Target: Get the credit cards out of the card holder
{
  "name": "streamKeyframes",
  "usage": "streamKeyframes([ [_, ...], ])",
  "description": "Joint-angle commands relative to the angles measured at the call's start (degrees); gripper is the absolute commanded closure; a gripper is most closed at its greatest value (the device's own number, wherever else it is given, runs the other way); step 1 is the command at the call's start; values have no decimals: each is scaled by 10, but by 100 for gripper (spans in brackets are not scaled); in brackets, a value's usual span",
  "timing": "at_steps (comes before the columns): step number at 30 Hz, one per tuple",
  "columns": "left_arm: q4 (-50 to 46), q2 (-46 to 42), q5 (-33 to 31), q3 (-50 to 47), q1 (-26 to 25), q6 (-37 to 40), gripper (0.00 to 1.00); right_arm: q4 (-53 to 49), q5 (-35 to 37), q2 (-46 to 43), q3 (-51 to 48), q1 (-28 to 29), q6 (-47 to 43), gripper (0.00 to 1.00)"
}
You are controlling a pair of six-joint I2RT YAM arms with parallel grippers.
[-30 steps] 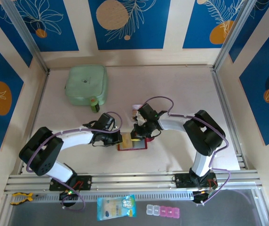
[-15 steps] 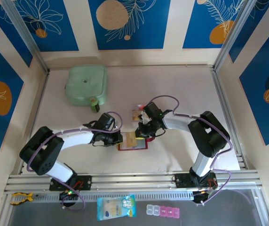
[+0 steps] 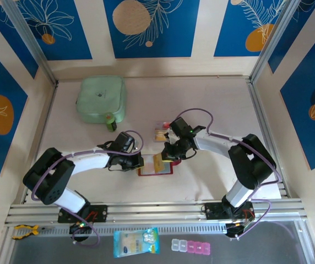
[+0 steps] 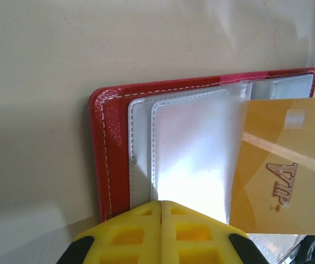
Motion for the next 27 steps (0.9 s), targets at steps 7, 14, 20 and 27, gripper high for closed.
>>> streamKeyframes([
  [7,-39,7,-7,-11,4,-5,100,-62,37,-17,37,18,-11,99],
  [14,-35,8,-5,-12,4,-5,100,-61,43,3,52,35,3,99],
  [20,-32,8,-3,-15,4,-6,100,-52,49,14,61,47,20,93],
  [27,-26,7,-1,-20,5,-7,100,-45,45,27,64,58,29,90],
])
